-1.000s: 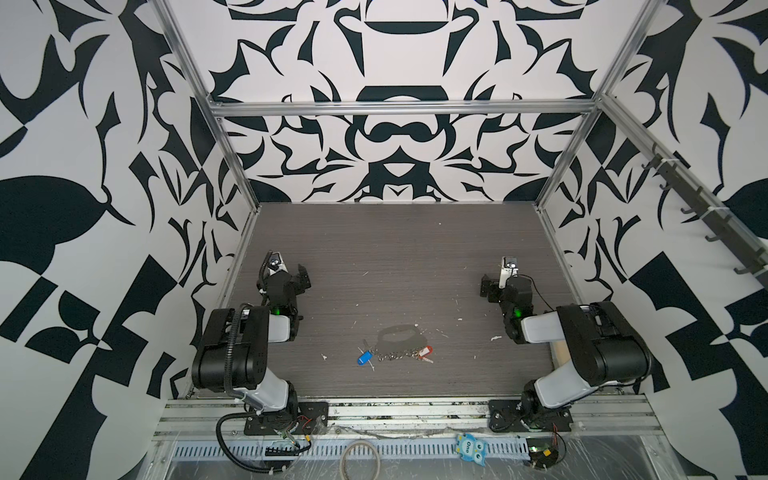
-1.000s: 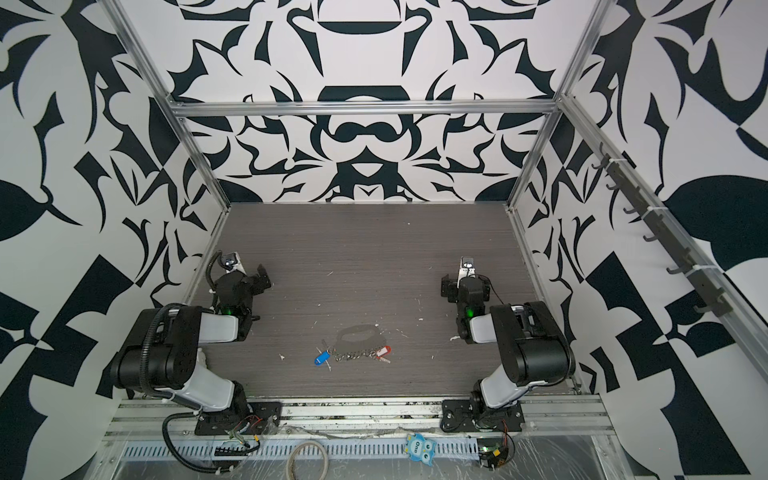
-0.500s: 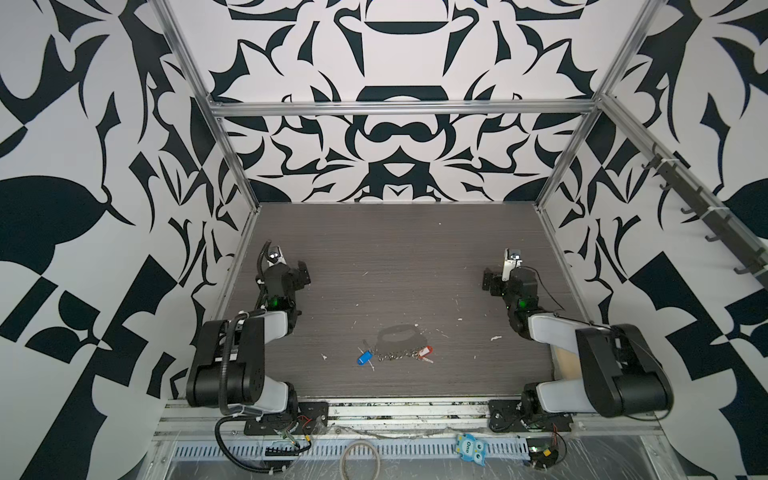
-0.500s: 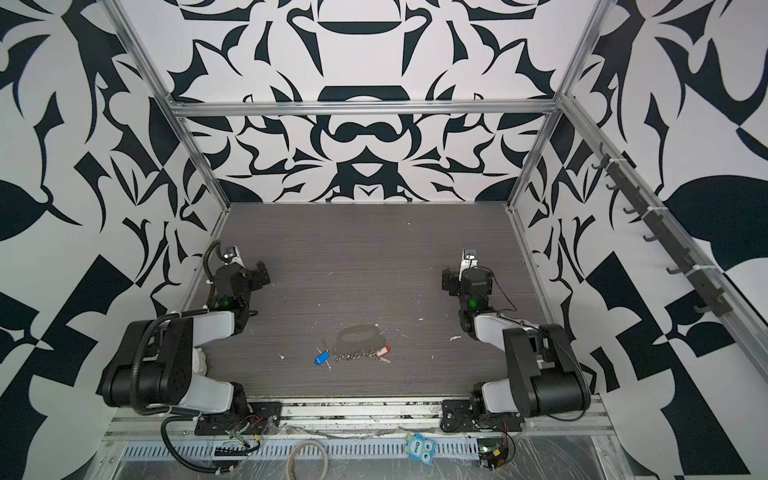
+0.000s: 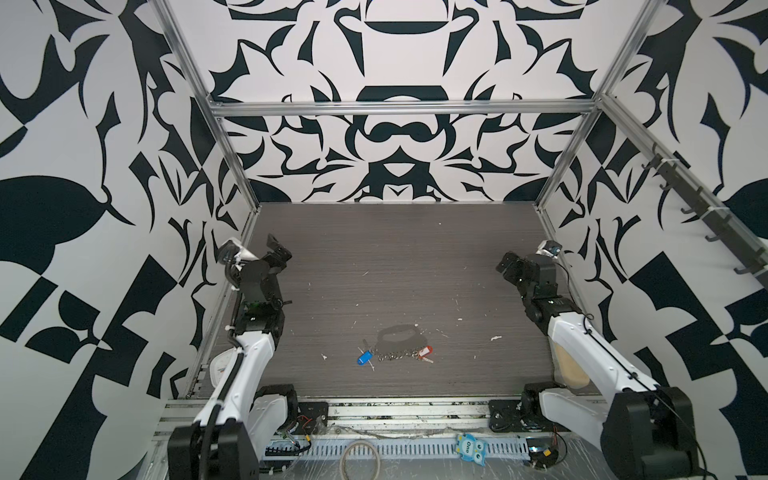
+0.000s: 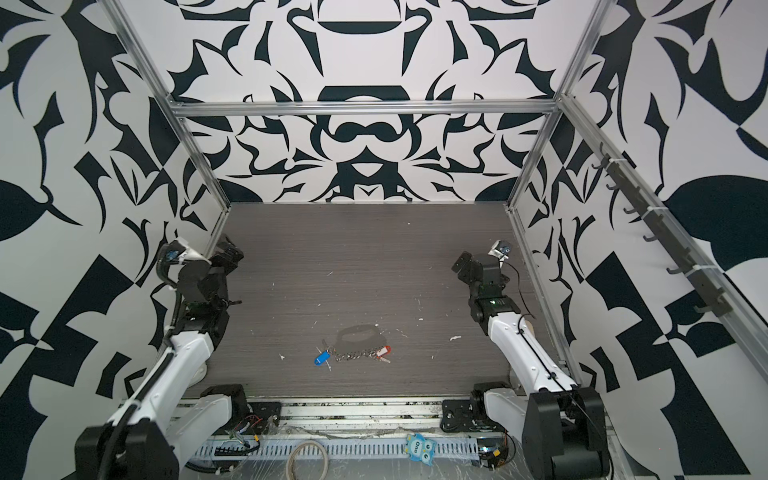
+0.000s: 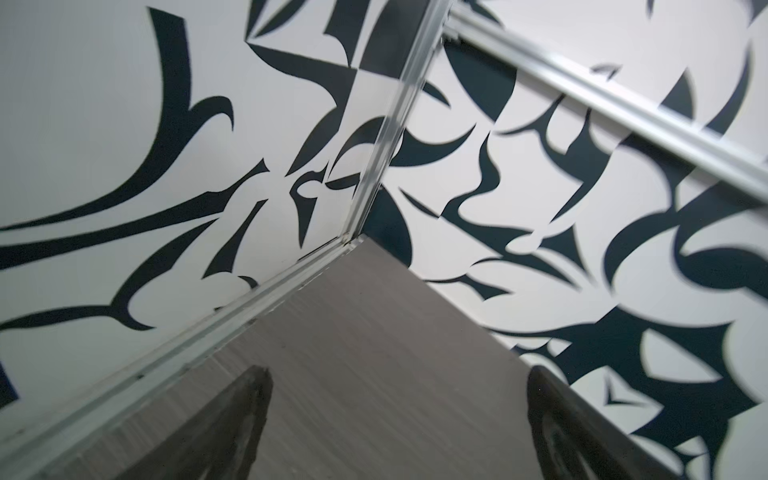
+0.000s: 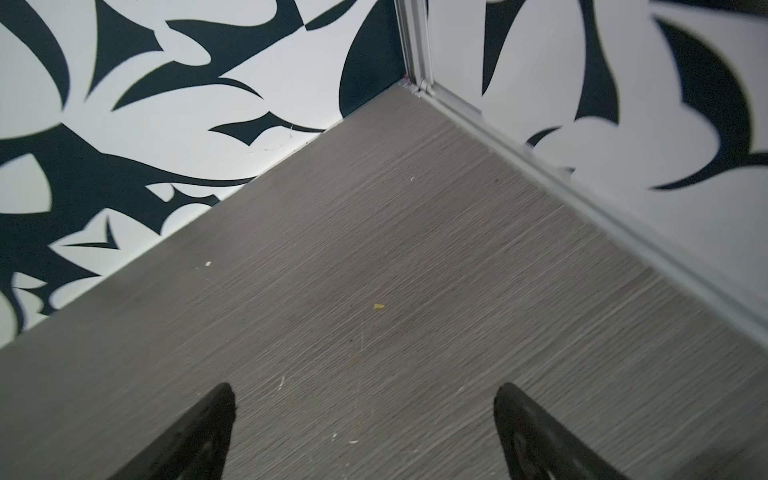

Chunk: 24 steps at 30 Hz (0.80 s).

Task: Remove the keys from the keyring
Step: 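Move both grippers toward the metal keyring plate on the table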

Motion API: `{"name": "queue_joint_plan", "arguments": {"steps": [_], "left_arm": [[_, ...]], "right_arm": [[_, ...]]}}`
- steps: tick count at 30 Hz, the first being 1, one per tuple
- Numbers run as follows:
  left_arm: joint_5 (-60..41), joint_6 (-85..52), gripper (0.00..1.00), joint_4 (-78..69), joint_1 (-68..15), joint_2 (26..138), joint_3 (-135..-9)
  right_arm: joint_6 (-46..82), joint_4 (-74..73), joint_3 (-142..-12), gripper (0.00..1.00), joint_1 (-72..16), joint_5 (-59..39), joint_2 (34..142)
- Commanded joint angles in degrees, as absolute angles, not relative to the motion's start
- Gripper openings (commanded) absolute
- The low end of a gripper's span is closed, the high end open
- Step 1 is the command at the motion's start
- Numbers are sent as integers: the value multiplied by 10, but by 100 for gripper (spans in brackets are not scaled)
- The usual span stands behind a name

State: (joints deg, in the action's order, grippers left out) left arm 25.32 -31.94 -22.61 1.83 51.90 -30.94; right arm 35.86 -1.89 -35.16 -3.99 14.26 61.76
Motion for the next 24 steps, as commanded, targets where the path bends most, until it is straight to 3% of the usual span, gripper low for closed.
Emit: {"name": "queue_joint_plan", "arguments": {"steps": [1, 7, 14, 19, 24], "left_arm": [[259, -472, 99, -114, 26, 468, -313], [221, -548, 99, 41, 31, 447, -366], [47, -574, 100, -3, 31, 415, -336], [-119, -557, 99, 20, 8, 459, -350], [-54, -519, 96, 39, -148, 435, -319]], "right_arm": [[446, -34, -325, 99, -39, 46, 609], [430, -21, -319, 99, -39, -63, 588], [397, 37, -312, 87, -66, -163, 564], [367, 75, -300, 84, -179, -98, 525], [343, 90, -304, 83, -253, -44, 526]]}}
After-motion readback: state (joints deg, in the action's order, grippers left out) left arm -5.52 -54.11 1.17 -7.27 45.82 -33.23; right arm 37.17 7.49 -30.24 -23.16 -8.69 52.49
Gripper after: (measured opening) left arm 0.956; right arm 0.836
